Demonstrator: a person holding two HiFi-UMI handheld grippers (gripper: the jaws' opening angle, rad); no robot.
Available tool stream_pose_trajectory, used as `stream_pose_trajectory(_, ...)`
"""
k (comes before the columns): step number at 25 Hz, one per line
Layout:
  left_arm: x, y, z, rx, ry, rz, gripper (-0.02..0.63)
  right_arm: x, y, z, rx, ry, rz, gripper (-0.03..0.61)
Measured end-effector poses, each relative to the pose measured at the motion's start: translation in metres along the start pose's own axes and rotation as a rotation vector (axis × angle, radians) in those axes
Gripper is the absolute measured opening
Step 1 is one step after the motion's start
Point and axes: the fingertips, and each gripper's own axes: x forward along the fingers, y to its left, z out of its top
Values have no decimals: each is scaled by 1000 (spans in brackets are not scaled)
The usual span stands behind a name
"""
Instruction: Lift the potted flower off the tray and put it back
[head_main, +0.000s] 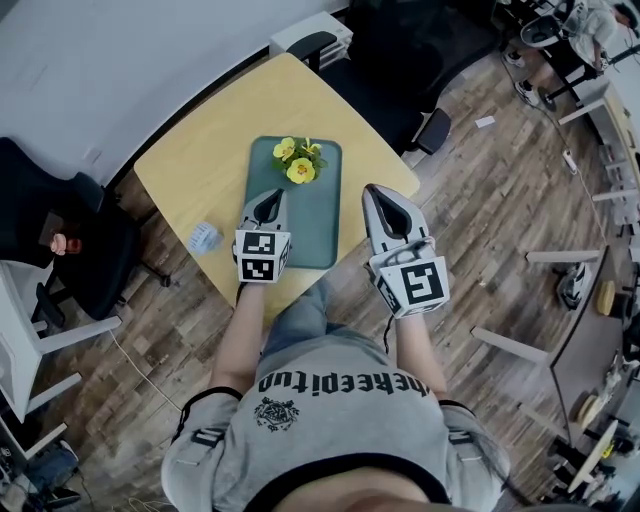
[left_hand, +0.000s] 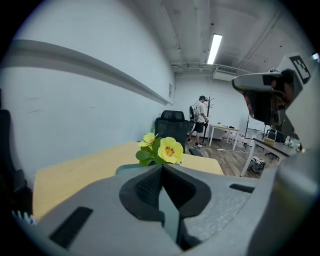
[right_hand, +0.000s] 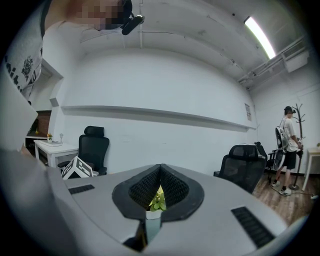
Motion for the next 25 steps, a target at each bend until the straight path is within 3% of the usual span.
stream_pose_trajectory(25,-129,-58,131,77,-351,-32,5,-65,13,41,-7,-116,-61,3)
